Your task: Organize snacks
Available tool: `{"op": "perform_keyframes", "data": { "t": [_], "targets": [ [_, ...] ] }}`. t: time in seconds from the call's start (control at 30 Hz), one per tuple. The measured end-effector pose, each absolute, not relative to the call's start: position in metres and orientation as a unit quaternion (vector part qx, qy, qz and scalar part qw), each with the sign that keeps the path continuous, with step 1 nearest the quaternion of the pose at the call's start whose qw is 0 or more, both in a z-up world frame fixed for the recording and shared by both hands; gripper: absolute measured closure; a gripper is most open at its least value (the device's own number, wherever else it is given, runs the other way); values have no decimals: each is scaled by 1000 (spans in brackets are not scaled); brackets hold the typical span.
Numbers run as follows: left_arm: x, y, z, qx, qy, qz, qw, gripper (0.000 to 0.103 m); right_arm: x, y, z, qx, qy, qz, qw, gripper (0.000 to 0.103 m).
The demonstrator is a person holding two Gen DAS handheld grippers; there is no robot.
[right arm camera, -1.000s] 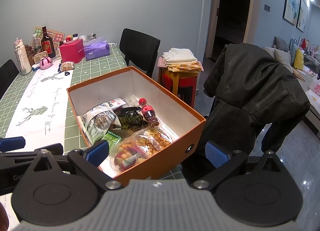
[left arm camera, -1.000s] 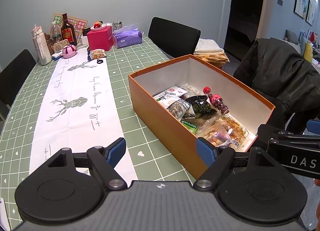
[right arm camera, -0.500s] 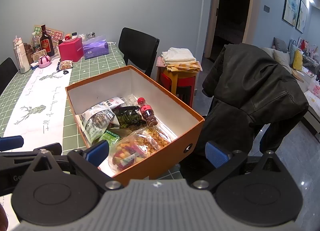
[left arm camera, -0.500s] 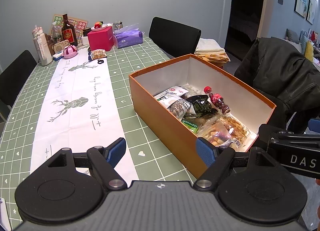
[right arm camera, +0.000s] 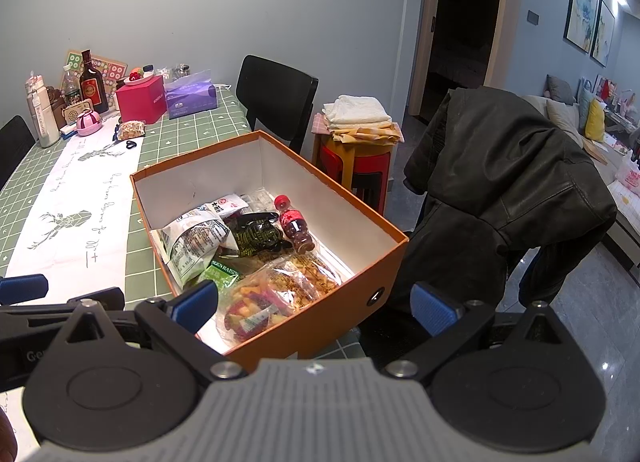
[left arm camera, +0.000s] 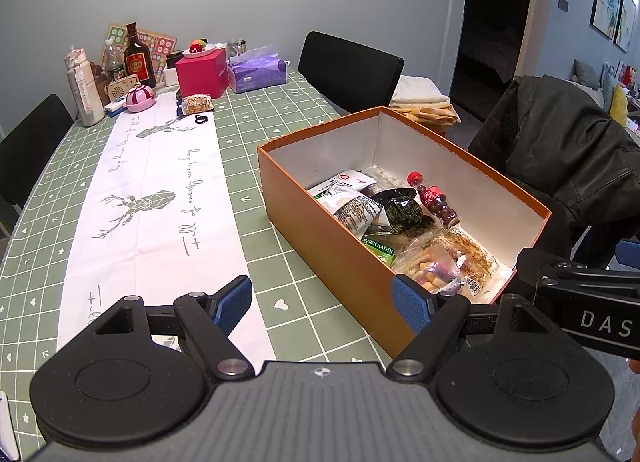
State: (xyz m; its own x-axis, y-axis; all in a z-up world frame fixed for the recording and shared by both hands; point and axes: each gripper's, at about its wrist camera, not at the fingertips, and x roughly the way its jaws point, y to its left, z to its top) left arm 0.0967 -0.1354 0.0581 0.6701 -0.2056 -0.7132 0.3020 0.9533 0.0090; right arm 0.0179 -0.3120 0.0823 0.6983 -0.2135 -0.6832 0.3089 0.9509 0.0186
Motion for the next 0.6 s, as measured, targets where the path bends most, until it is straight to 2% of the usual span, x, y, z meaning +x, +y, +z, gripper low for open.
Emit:
{"op": "perform_keyframes", "data": {
  "t": [0.6],
  "targets": [
    [94, -136, 59, 68, 371, -139, 916, 10, 18, -312, 83, 66, 361, -144, 919, 3]
  ]
}}
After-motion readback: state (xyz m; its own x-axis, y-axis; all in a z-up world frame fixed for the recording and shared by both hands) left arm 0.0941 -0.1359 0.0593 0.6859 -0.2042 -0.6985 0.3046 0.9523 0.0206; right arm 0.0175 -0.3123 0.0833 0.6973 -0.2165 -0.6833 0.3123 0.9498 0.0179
